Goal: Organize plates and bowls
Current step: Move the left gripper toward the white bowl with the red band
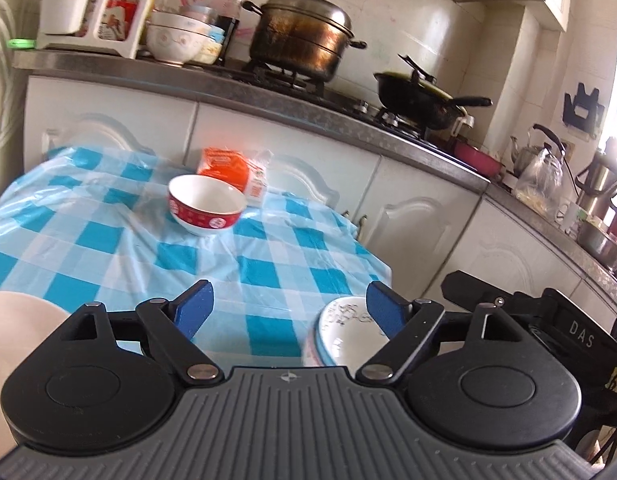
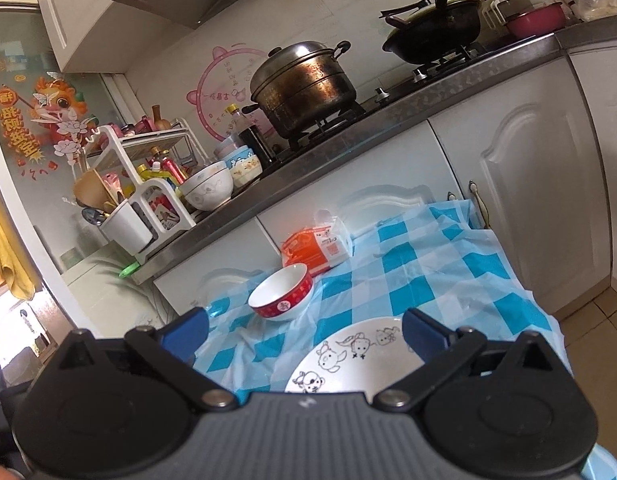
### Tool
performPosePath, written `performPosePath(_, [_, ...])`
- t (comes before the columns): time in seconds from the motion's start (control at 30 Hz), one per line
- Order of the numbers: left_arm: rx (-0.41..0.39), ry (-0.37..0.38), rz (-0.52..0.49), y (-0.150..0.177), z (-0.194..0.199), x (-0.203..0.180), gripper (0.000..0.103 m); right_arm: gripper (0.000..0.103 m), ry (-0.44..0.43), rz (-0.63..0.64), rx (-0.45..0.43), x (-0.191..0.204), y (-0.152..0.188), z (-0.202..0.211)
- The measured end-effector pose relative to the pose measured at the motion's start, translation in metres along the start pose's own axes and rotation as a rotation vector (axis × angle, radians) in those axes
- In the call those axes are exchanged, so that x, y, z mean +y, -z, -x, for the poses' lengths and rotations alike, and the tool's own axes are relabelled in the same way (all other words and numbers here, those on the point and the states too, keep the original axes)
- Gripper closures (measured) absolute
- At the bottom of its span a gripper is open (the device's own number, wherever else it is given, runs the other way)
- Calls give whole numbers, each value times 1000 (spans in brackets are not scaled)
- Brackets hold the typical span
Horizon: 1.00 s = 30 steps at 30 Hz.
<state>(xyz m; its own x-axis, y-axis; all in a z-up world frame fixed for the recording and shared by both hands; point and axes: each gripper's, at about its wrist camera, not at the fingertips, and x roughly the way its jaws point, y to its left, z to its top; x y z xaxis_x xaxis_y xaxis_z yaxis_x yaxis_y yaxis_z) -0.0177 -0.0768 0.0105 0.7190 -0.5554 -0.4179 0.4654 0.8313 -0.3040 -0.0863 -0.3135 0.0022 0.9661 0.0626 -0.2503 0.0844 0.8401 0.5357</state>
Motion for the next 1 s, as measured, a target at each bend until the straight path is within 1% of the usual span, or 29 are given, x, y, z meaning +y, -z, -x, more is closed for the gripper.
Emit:
performPosePath(0.17, [-40,-38,26,3,16,25,0,1,11,66,1,17,7,-3])
performPosePath(0.33, [-56,-86,52,6,29,47,0,1,36,145,8,31,17,-4])
performPosePath(0.53, [-22,-126,112,2,40,75,0,1,60,208,38,41,26,-9])
performPosePath(0.6, [-7,-141,140,-3,43,84,0,1,57,195,51,42,28,-12])
performPosePath(0.7, [50,-157,182,-18,39,99,0,1,35,171,93,42,28,-18])
performPosePath(0.83, [107,-182,192,-38,28,114,0,1,4,125,126,43,25,-28])
performPosePath(0.9, [110,-180,179,-48,22,117,0,1,-8,96,141,43,21,-36])
performPosePath(1.0, [88,-171,142,-59,17,115,0,1,-4,73,169,44,14,-50])
